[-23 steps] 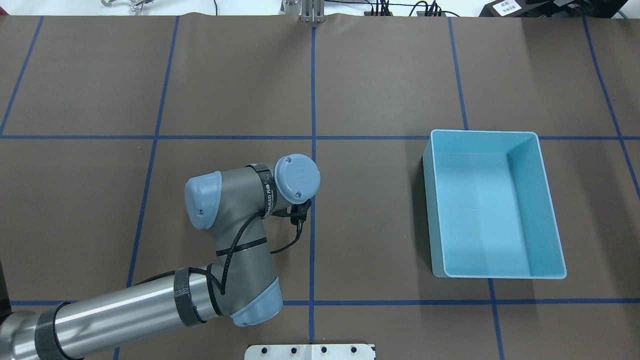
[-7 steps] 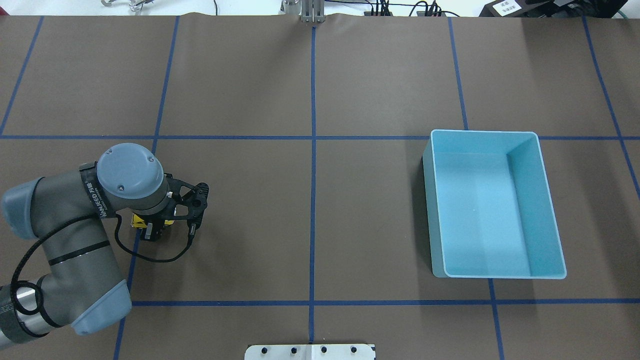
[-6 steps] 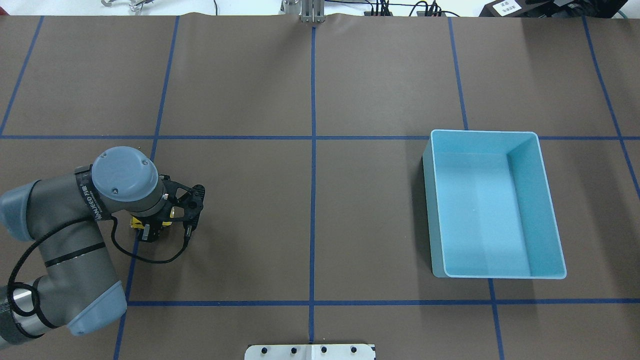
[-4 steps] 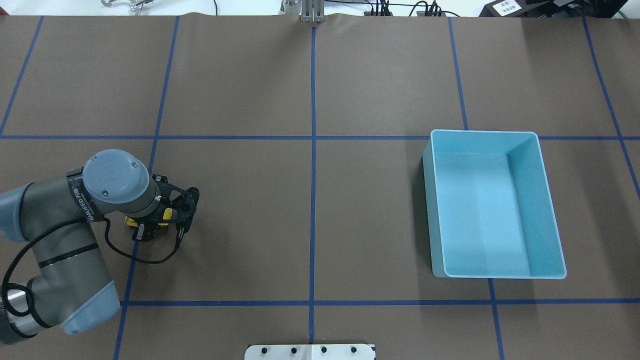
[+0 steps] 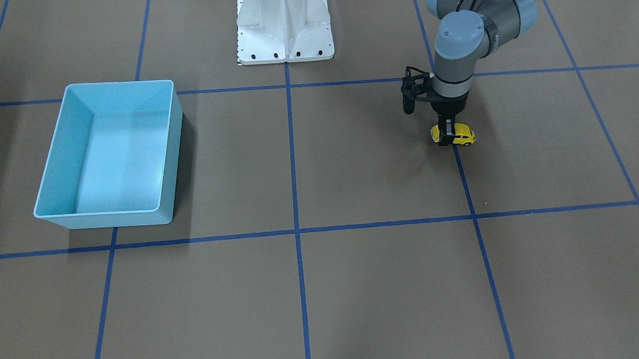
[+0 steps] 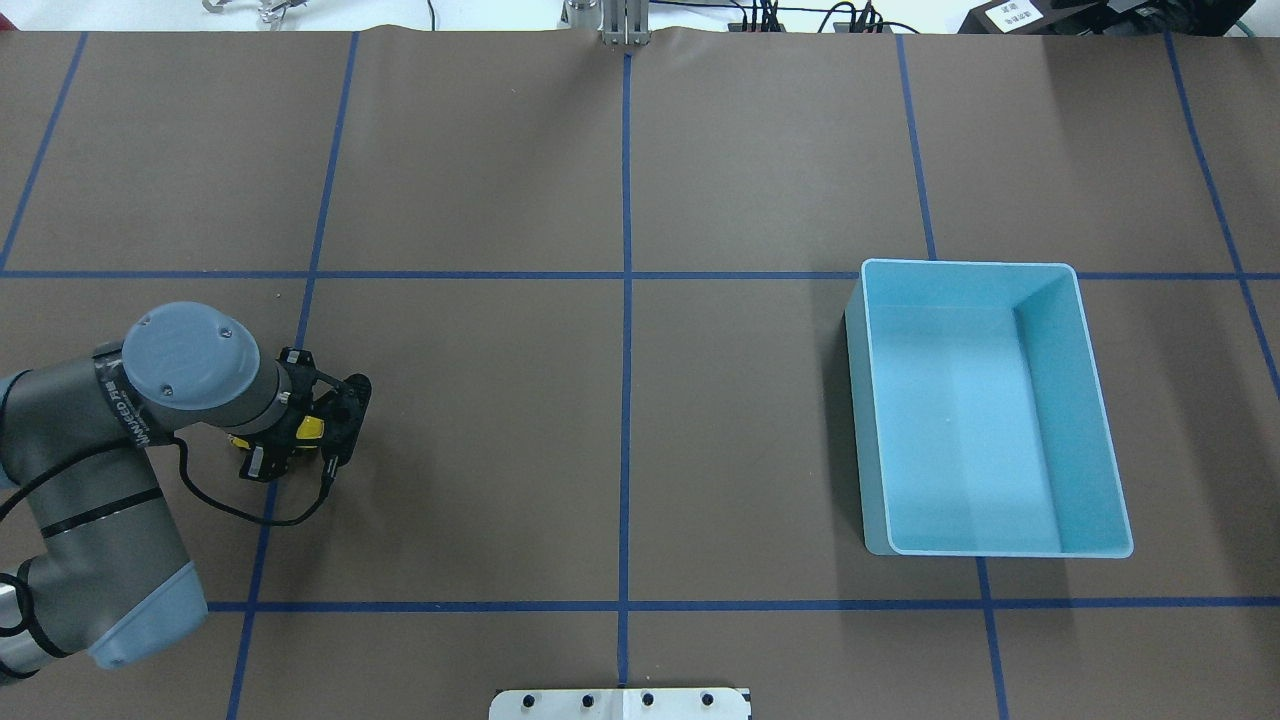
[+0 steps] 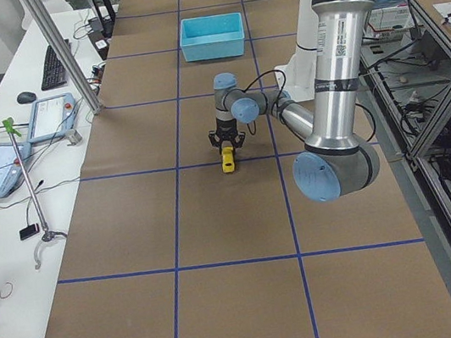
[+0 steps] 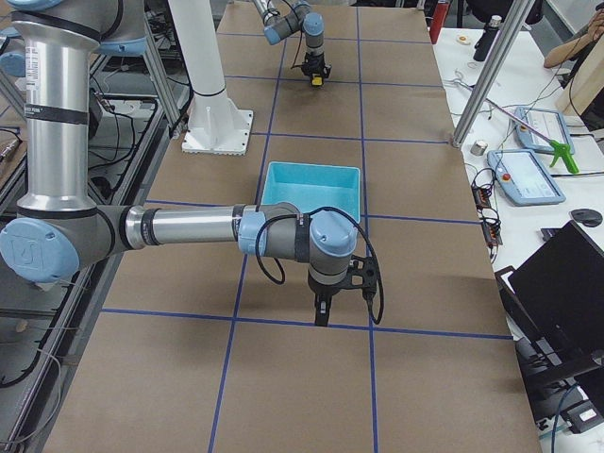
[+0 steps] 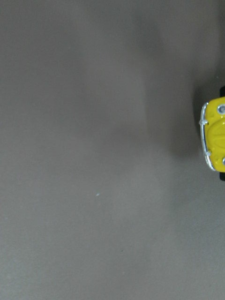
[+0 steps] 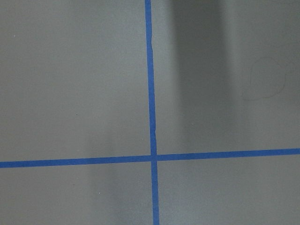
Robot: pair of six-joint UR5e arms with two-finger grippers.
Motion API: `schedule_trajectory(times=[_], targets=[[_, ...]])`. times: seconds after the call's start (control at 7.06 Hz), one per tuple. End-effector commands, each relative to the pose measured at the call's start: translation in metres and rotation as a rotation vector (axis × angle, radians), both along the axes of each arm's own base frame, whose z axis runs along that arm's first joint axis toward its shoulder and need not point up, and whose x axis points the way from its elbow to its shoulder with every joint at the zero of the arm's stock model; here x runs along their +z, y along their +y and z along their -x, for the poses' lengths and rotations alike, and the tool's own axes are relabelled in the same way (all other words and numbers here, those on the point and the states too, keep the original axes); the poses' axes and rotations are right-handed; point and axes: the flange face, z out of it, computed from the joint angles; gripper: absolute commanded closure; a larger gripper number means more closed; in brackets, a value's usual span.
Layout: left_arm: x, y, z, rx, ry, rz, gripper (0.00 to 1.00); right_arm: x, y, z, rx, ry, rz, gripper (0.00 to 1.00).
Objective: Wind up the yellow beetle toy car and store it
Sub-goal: 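Drag the yellow car backward along the table toward the robot with the left gripper, then keep pulling the yellow car back with the left gripper to wind it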
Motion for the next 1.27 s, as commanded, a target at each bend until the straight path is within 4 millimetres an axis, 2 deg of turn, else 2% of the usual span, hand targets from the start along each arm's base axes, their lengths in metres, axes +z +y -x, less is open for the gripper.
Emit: schedule_trajectory(times=[0.0,0.57,1.13], targets=[[0.018,0.002,0.016,-0.005,0.025,0.002,1.00,-0.002,0.001,0.000,0.001,-0.005,-0.003,0.00],[0.045,0.005,0.043,0.012,0.070,0.035,1.00,-0.001,0.001,0.000,0.001,-0.005,-0.002,0.00],[0.057,0.005,0.060,0.040,0.143,0.105,1.00,-0.002,0.002,-0.004,0.008,-0.005,-0.005,0.00]])
